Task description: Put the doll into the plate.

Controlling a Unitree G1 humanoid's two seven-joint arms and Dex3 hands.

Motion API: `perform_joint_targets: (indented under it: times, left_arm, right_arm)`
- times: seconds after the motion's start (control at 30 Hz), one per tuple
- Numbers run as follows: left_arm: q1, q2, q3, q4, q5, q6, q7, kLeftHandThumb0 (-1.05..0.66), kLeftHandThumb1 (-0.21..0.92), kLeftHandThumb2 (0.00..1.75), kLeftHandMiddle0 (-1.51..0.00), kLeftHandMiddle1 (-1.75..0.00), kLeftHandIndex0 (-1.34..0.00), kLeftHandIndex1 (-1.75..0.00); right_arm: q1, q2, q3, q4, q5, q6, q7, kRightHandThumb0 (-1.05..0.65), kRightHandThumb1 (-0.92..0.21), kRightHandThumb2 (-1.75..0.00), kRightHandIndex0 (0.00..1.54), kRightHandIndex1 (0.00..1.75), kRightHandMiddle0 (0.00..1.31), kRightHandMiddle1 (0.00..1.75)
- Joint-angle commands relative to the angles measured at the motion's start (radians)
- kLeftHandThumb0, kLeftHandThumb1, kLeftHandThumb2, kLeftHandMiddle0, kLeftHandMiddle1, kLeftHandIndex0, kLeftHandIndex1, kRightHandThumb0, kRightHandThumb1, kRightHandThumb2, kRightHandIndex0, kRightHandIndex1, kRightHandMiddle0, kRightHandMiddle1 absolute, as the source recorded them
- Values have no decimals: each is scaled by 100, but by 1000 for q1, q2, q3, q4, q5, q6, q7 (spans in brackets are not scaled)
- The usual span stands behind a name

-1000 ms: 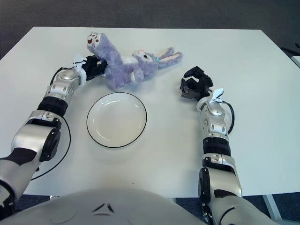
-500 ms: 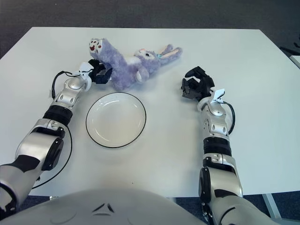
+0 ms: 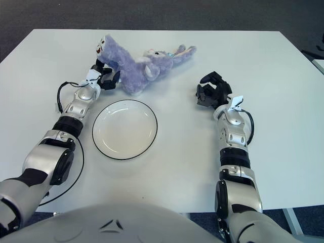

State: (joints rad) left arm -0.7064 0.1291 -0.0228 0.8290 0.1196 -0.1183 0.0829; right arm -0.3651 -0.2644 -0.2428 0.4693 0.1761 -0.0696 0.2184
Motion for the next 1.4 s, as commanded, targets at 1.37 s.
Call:
perform_joint_targets:
  times: [1.37]
  left_arm:
    - [-4, -55, 70, 26, -75, -154, 21, -2, 24, 137, -75, -167, -46, -165]
  right_arm:
    - [45, -107, 173, -204, -425, -232, -167, -1, -38, -124, 63, 169, 32, 172]
